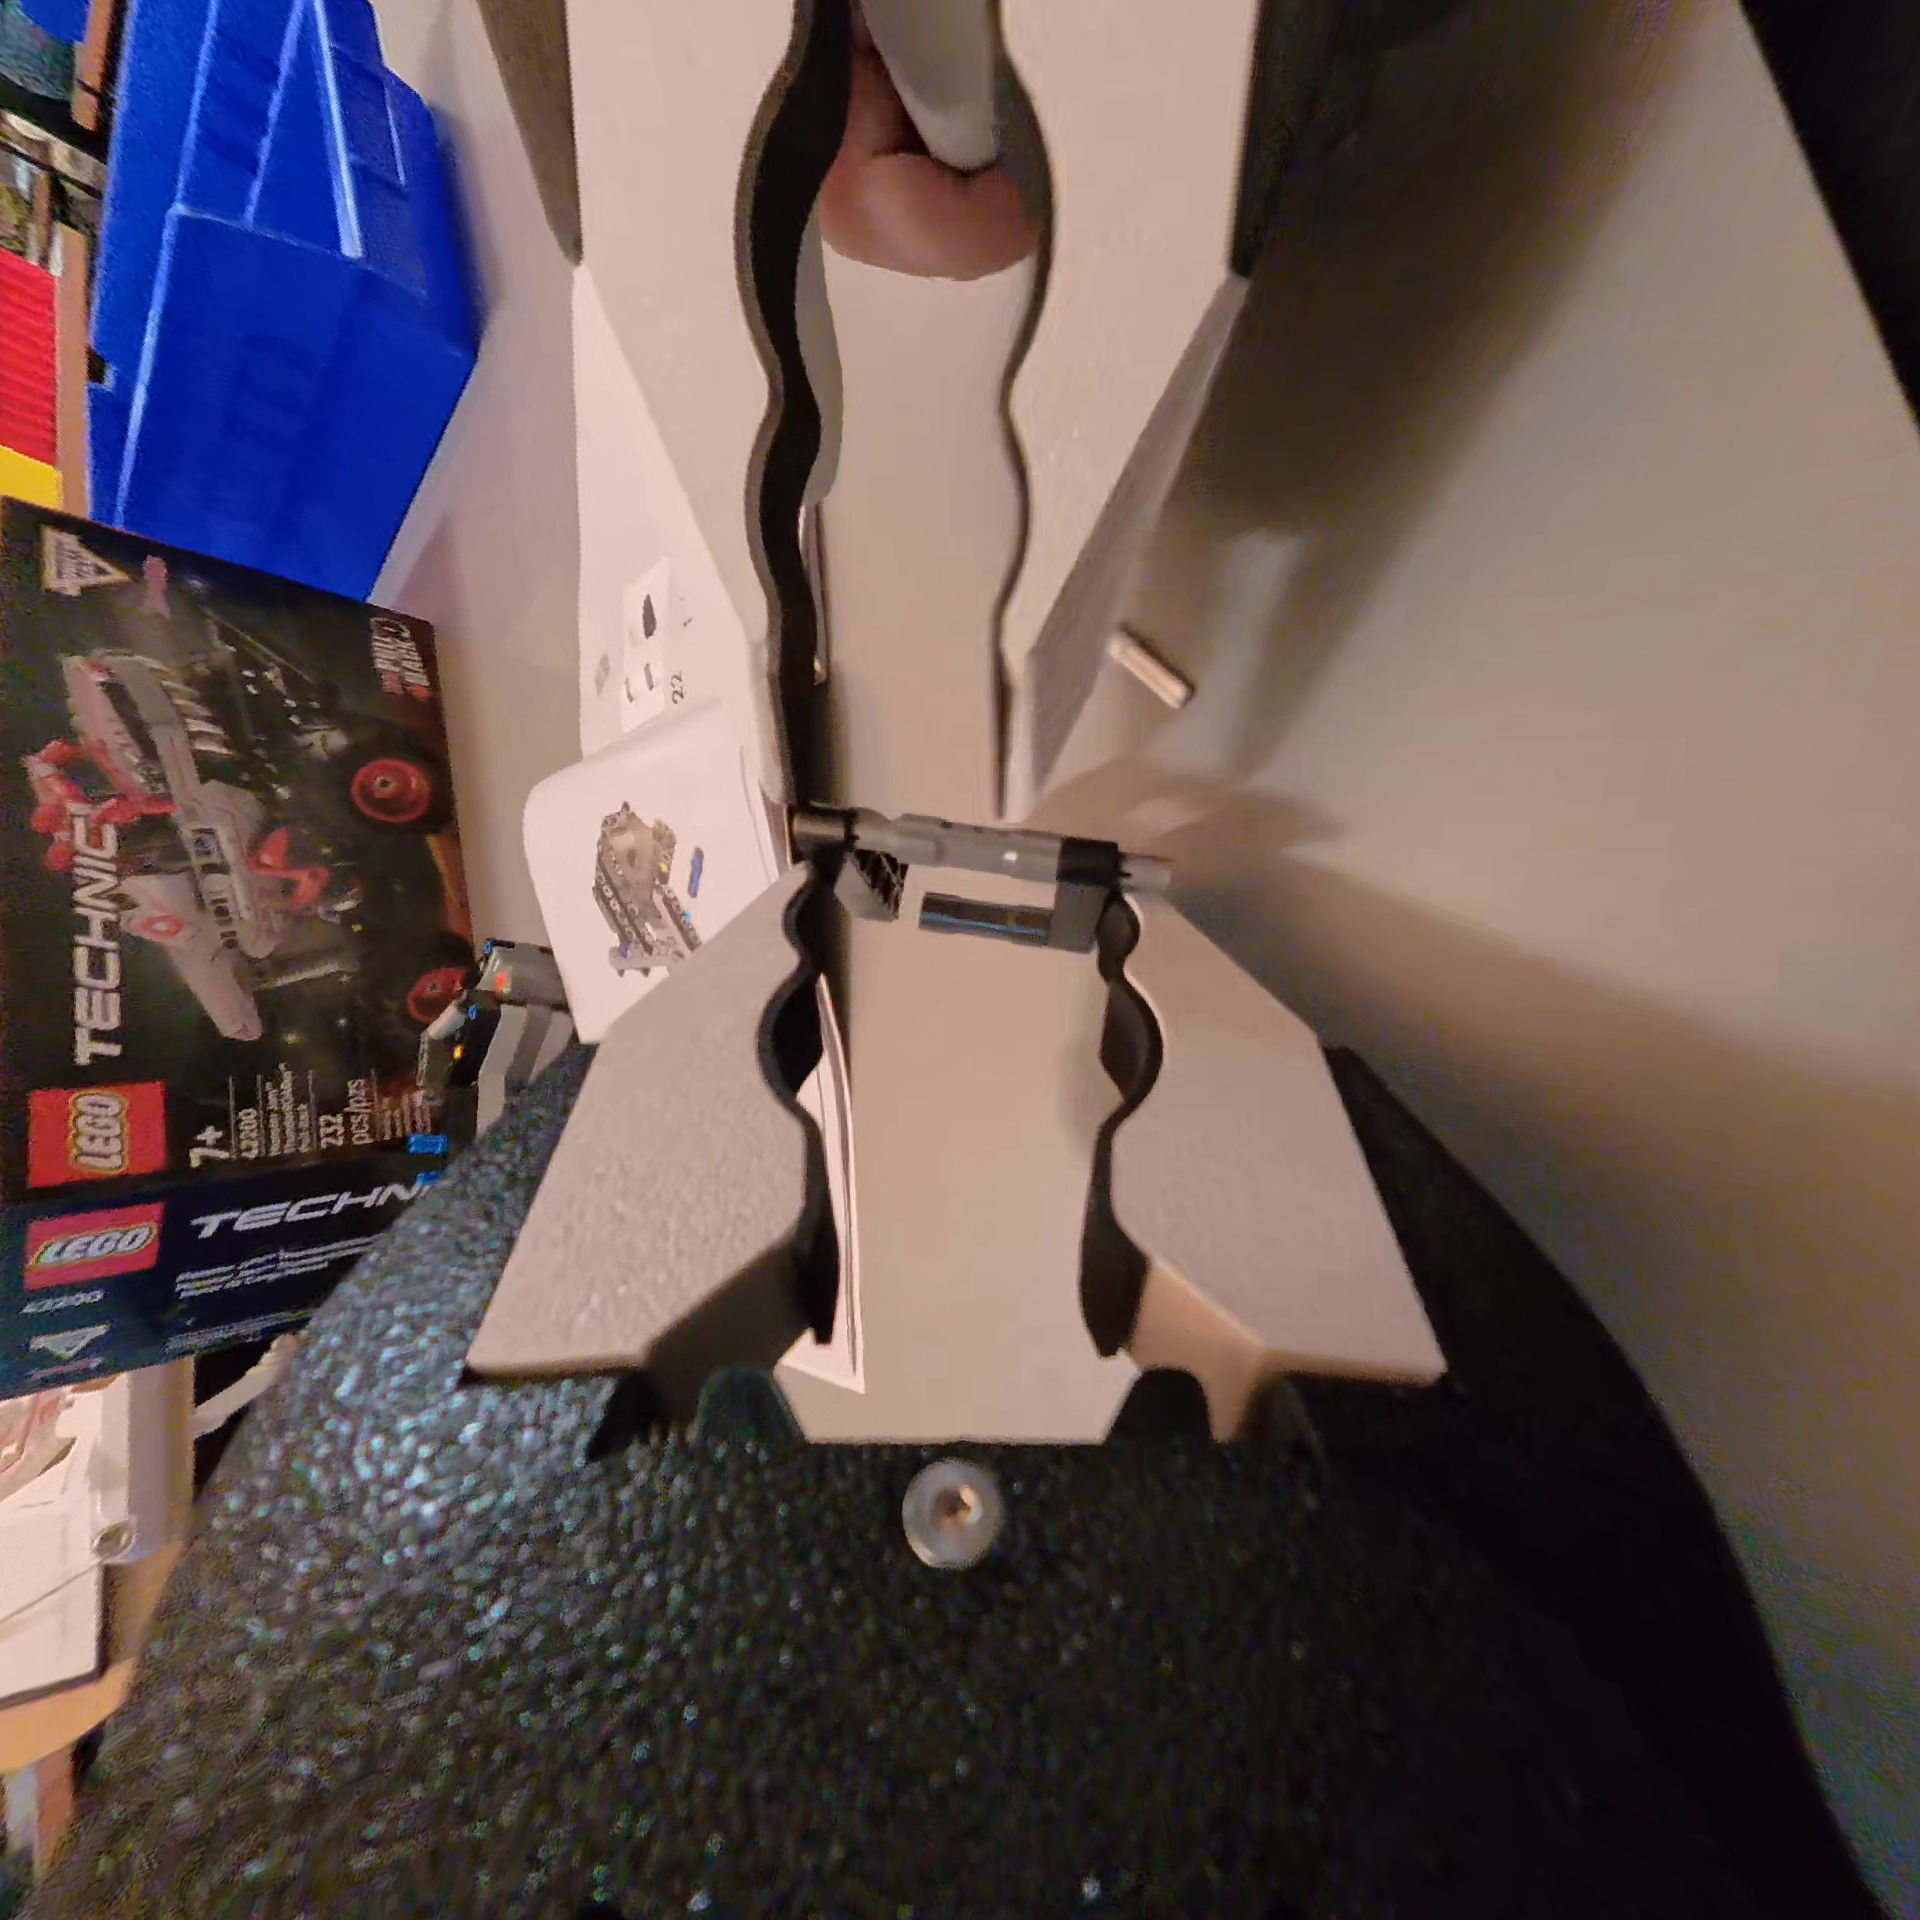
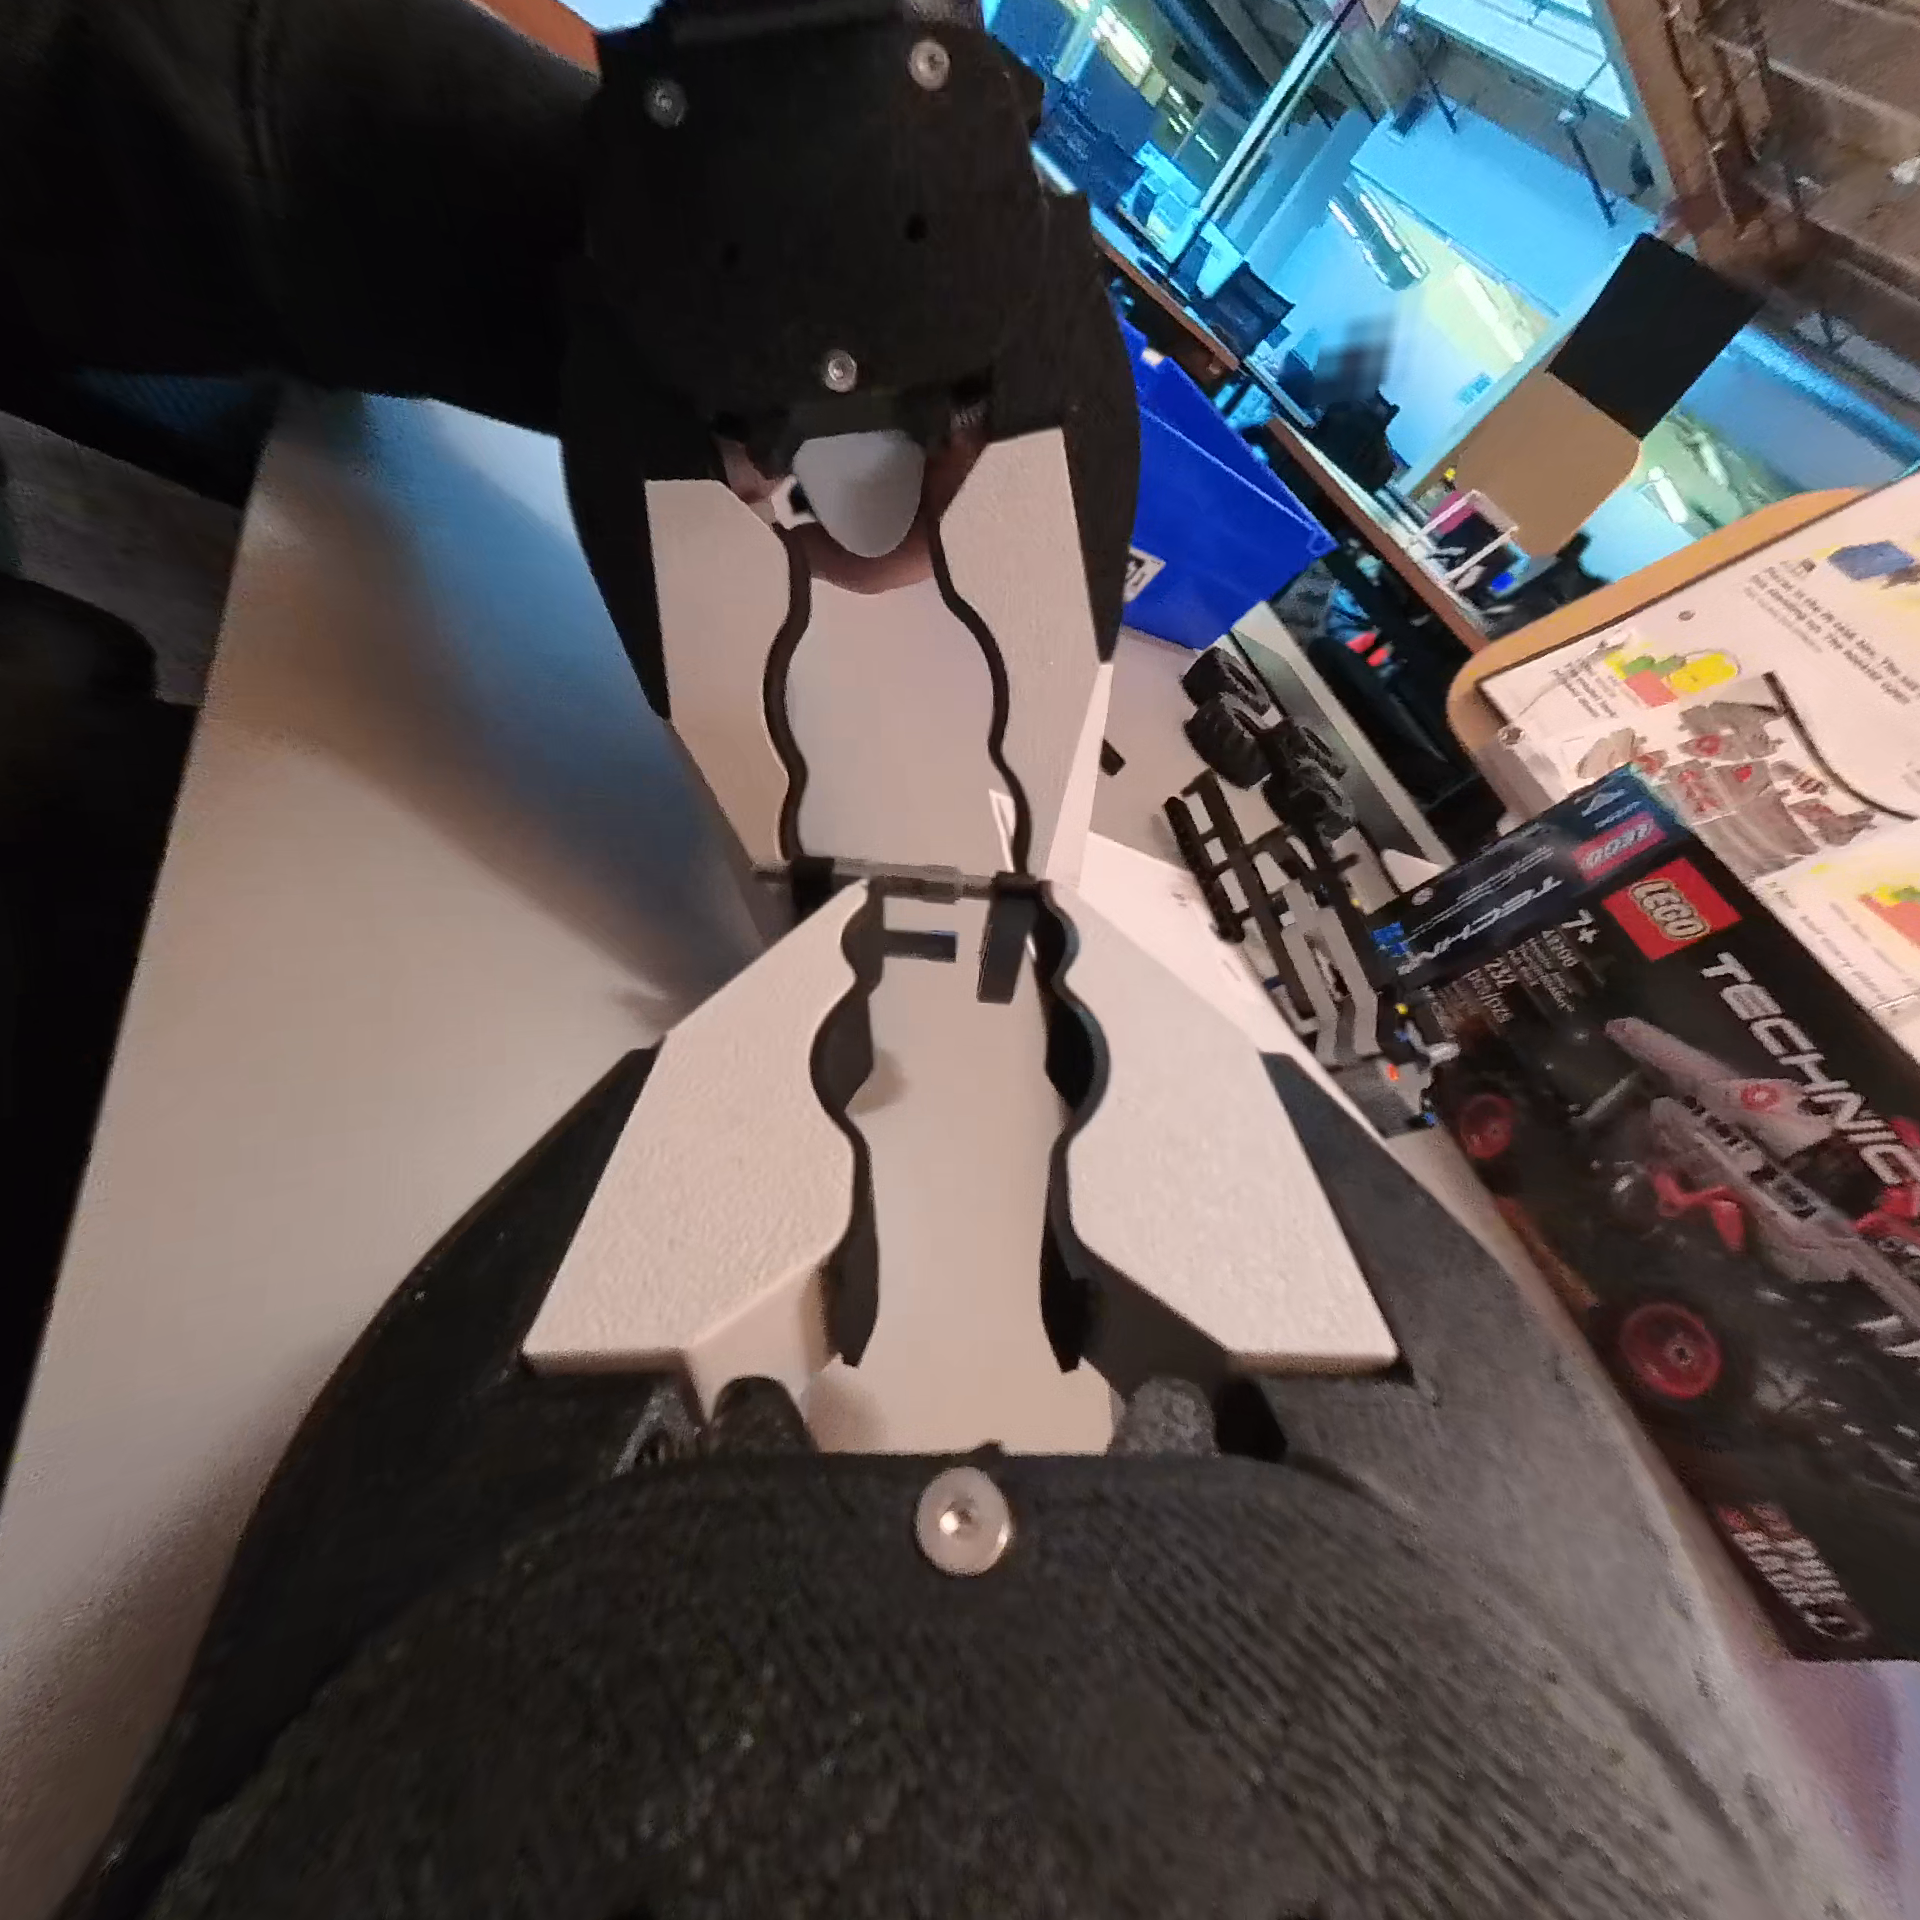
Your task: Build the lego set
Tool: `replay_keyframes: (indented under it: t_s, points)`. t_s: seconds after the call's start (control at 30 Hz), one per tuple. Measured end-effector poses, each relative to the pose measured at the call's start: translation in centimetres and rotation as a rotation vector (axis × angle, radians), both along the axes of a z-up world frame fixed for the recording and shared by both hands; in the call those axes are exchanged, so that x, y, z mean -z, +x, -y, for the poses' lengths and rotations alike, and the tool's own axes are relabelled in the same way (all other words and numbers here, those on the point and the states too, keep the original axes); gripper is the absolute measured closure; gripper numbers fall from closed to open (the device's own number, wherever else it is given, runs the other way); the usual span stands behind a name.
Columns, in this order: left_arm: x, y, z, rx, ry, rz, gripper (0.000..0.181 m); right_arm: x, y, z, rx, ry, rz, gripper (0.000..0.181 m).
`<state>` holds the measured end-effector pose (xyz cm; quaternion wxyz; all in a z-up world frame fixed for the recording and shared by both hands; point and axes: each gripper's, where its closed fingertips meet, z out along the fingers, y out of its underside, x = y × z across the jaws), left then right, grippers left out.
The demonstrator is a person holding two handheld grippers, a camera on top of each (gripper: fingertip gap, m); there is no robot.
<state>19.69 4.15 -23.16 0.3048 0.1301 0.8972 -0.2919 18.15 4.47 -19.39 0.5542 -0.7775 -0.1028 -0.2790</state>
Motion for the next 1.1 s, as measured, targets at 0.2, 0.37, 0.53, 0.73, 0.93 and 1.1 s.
replay_keyframes:
  t_s: [0.2, 0.37, 0.53, 0.73, 0.93, 1.1]
  points:
    - [1.0, 2.1, 0.9, 0.001, 0.117, -0.076, 0.131, 1.0, 1.2, 2.0, 0.033, -0.05, -0.034, 0.14]
    - [1.6, 2.7, 1.4, -0.006, 0.219, -0.174, 0.131, 1.9, 2.2, 3.8, 0.069, -0.105, -0.11, 0.142]
    - [2.0, 1.6, 2.9, 0.04, 0.09, -0.325, 0.131, 3.0, 2.3, 5.0, 0.079, -0.172, -0.177, 0.142]
    - [2.4, 1.2, 3.7, 0.019, -0.057, -0.506, 0.13, 3.2, 2.2, 6.4, 0.067, -0.172, -0.314, 0.141]
    - [2.7, 0.8, 4.7, 0.002, -0.143, -0.632, 0.13, 4.2, 2.5, 7.2, 0.087, -0.229, -0.347, 0.14]
    - [2.8, 1.2, 5.4, -0.041, -0.181, -0.659, 0.121, 4.9, 2.9, 8.0, 0.117, -0.269, -0.366, 0.14]
